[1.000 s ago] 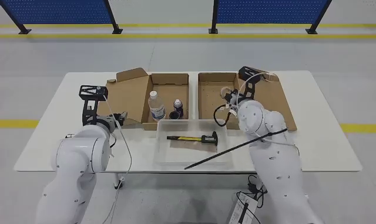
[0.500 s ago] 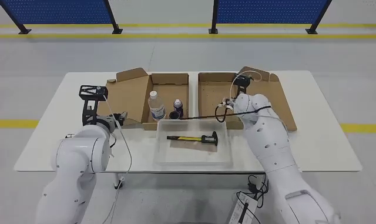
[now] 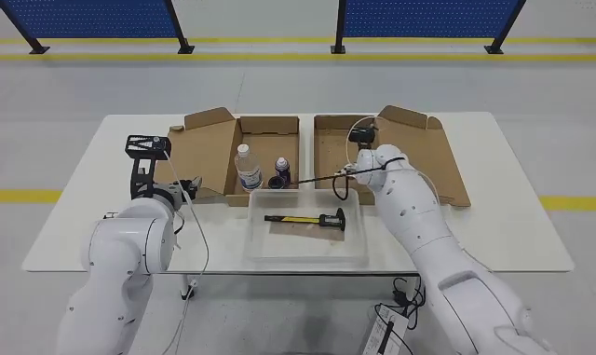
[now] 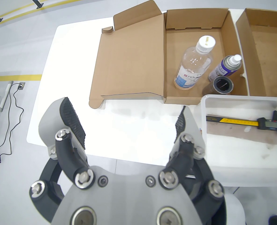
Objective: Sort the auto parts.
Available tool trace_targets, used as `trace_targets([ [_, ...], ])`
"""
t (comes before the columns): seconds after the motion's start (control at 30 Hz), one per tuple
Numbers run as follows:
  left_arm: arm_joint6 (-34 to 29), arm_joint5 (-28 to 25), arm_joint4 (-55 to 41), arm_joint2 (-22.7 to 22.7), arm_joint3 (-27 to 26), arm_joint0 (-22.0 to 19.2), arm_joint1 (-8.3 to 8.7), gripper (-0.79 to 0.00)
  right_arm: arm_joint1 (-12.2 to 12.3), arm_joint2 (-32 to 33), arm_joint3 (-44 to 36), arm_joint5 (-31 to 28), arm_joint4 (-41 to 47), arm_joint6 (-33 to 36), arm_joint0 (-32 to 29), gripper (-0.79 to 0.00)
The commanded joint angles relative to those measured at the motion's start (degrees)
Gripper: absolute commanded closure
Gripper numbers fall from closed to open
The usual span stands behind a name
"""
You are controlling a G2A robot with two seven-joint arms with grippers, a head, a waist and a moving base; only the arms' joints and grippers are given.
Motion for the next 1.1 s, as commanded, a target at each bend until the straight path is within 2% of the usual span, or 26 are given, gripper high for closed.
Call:
trace_targets([
  [0.0, 0.0, 0.0, 0.0, 0.0, 0.0, 0.0, 0.0, -0.785, -0.4, -0.61, 2.09, -0.24, 0.4, -0.49, 0.86, 0.0],
  [0.5, 0.0, 0.0, 0.0, 0.0, 0.0, 0.0, 0.0, -0.785, -2.98, -2.87, 13.86, -0.66, 3.94, -3.14, 5.67, 0.0],
  [1.07, 0.0, 0.0, 0.0, 0.0, 0.0, 0.0, 0.0, -0.785, -5.3, -3.45, 20.74, 5.02, 7.31, -4.77, 8.41, 0.0],
])
